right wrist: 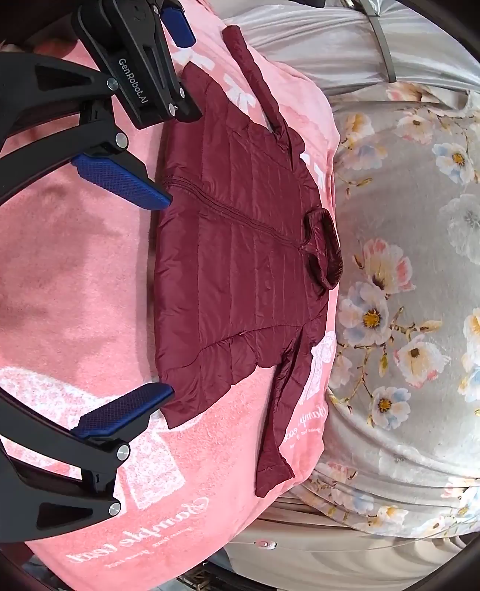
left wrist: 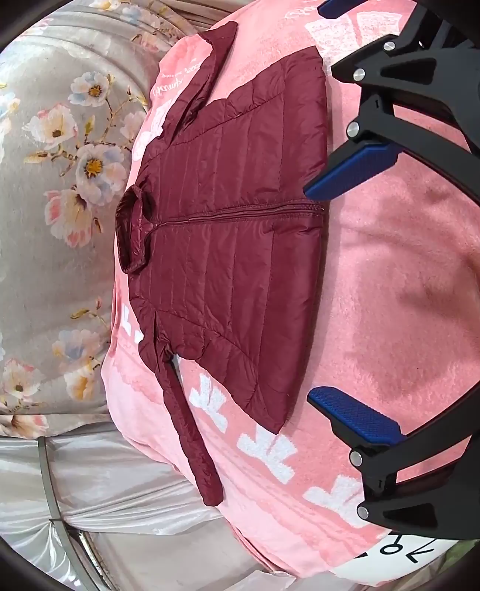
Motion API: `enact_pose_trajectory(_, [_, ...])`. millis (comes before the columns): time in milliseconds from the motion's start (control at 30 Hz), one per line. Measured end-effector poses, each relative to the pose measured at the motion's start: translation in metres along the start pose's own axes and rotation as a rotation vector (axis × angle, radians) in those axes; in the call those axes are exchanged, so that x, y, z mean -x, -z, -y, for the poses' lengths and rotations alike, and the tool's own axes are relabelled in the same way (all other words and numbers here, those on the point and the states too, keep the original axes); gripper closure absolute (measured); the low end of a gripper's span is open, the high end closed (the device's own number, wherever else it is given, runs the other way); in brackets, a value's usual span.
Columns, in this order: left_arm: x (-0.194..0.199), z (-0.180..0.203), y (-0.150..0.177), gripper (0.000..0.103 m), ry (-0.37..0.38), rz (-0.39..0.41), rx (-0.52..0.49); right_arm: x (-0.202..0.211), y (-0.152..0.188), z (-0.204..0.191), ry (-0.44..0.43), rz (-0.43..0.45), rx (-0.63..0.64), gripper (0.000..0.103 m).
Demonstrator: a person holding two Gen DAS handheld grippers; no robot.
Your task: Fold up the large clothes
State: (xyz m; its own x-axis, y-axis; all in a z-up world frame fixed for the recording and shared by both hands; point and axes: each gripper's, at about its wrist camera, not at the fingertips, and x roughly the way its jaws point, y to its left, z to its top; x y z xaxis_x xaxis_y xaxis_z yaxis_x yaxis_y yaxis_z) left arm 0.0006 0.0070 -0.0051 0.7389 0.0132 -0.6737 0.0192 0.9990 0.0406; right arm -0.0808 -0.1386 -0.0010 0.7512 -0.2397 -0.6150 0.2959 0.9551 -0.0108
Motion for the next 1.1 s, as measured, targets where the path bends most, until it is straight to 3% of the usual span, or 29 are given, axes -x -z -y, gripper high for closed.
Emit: enact_pose_trajectory(1100, [-0.0045,-0.006,0.0022,0.005,-0.004,-0.011,0.005,-0.0029,0.002,-0.0033,0.008,-0.006,0.005,0.01])
